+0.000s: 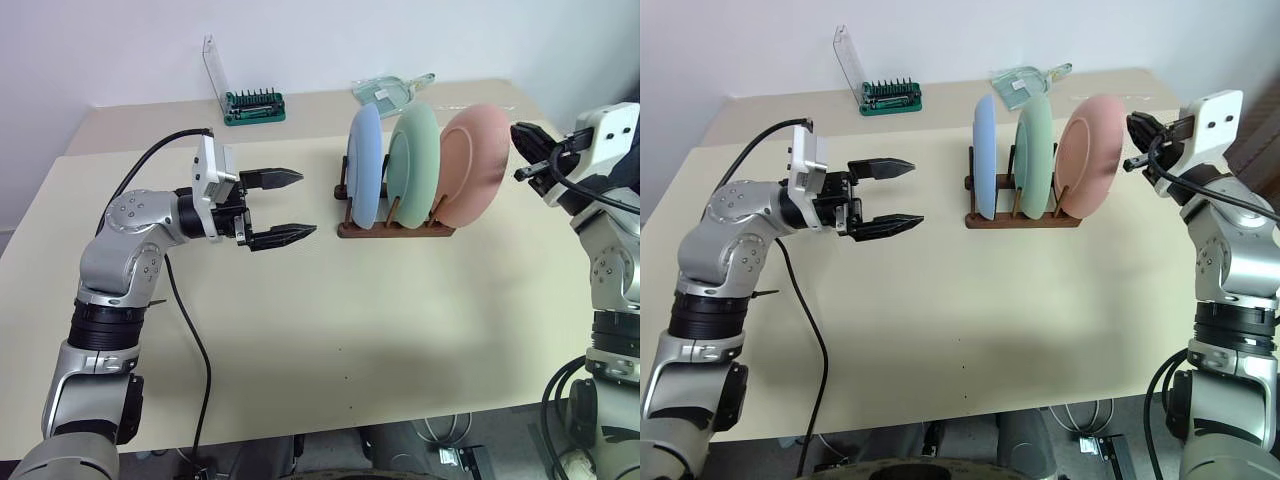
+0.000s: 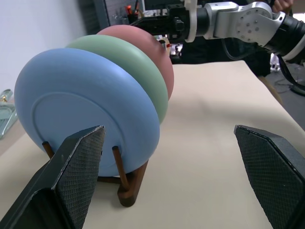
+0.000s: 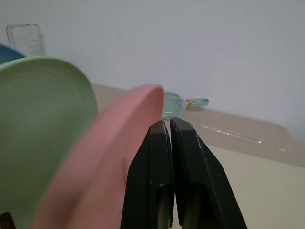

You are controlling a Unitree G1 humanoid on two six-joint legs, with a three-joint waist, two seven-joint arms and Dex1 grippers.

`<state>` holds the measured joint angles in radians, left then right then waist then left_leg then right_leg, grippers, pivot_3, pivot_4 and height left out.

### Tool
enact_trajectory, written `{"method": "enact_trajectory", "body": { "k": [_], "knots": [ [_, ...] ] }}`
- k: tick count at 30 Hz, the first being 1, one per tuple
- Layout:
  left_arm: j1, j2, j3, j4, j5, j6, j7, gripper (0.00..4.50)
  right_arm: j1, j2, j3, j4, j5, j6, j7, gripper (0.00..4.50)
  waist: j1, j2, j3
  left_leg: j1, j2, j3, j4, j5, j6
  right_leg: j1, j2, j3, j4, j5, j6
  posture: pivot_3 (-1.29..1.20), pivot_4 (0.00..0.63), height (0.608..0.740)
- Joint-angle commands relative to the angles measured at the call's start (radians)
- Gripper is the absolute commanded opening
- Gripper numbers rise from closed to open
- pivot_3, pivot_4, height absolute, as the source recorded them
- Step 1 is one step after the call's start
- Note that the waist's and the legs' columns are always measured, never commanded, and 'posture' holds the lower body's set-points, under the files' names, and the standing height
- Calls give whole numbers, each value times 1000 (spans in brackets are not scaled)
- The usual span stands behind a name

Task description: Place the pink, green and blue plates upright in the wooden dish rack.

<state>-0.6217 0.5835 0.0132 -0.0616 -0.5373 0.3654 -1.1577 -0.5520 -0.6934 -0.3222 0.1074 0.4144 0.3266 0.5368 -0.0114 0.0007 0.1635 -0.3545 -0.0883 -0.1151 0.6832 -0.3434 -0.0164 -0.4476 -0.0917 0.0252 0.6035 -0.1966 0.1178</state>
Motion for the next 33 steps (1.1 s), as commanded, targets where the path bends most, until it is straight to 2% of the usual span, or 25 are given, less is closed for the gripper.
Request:
{"method": "enact_trajectory", "body": {
  "k": [1,11,15,18,21,25,28,33],
  "knots": [
    [-1,10,20,-31,-14,-2,1,4500,-12,-2,-4,-40,1,-15,13,109,0,0,0,0,0,0,0,0,0,0,0,0,0,0,0,0,150,740],
    [-3,15,28,-16,-9,-10,7,4500,-73,16,-76,8,1,-73,-73,109,0,0,0,0,0,0,0,0,0,0,0,0,0,0,0,0,150,740],
    [-21,20,41,15,-3,-20,11,4500,-150,45,-164,-18,143,-35,-75,109,-1,0,0,0,0,0,0,0,0,0,0,0,0,0,0,0,150,740],
    [-30,27,54,29,-6,-22,14,4500,-189,76,-203,-117,374,77,3,932,-1,0,0,0,0,0,0,0,0,0,0,0,0,0,0,0,150,740],
    [-30,26,66,37,-3,-28,29,4500,-153,79,-172,-230,503,166,86,2320,-1,0,0,0,1,-1,0,0,0,0,0,0,0,0,0,0,150,740],
    [2,5,102,77,30,-89,98,4500,-11,81,-59,-344,524,225,212,4337,2,-1,0,0,0,-2,0,0,0,1,0,-1,-1,0,0,0,150,740],
    [52,4,114,76,48,-124,121,4500,46,60,-17,-391,543,245,282,4429,1,0,0,1,0,-1,0,0,0,2,-1,-1,-1,0,0,0,150,740],
    [111,19,123,29,52,-133,140,4500,100,-43,44,-386,489,239,471,4429,4,-1,0,0,0,-2,0,0,0,2,-1,-1,-1,0,0,0,150,740]
  ]
}}
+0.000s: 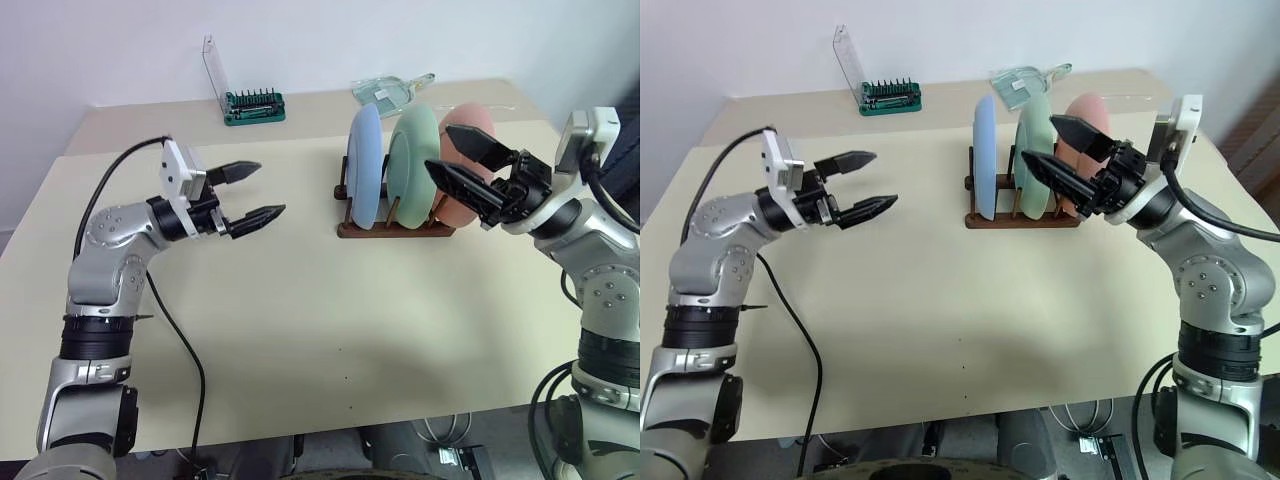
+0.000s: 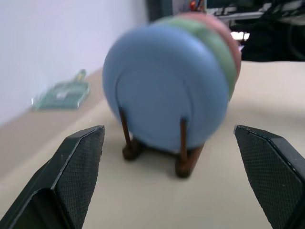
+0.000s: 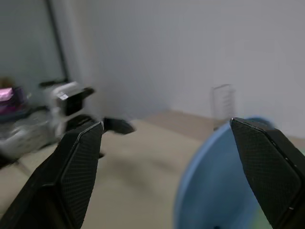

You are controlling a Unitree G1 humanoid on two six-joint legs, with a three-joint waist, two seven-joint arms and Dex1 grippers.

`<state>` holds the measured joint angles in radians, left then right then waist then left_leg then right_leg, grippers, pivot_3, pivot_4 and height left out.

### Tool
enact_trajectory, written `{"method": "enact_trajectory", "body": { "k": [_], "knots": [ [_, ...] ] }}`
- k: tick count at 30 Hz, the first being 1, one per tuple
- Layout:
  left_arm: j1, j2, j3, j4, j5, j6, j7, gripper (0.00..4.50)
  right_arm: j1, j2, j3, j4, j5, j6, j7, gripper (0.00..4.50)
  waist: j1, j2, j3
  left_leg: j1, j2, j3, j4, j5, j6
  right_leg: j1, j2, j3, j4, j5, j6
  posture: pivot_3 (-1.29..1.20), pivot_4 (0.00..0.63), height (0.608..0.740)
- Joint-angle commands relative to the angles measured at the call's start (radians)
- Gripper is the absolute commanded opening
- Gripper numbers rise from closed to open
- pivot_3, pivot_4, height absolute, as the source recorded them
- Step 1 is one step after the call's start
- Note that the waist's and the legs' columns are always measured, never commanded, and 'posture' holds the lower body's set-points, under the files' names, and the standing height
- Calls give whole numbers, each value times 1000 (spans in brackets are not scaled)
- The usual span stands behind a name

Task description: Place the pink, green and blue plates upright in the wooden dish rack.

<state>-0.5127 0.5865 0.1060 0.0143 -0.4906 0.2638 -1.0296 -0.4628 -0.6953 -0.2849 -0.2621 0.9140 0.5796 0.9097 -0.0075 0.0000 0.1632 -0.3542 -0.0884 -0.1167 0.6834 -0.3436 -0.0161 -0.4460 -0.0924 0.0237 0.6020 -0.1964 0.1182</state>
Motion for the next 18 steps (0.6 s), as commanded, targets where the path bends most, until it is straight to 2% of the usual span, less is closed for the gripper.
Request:
{"method": "enact_trajectory", "body": {
  "k": [1,5,14,18],
  "knots": [
    [13,18,25,-52,17,-39,20,4500,10,-61,0,12,5,5,128,4429,1,0,0,0,0,0,0,0,0,1,0,0,-1,0,0,0,150,740],
    [54,12,29,-102,6,-28,44,4500,-2,-79,6,94,-80,-75,180,4429,-2,0,0,1,0,0,0,0,0,2,0,0,-1,0,1,0,150,740],
    [51,-42,-56,-112,26,-46,37,4500,64,-112,-31,66,-85,-49,193,4429,10,0,0,1,0,0,0,0,0,2,-1,-1,-2,0,1,0,150,740],
    [40,-57,-46,-98,26,-64,39,4500,-12,-125,-12,91,-94,-31,175,4429,11,0,0,1,0,1,0,0,0,1,0,0,-1,1,1,0,150,740]
  ]
}}
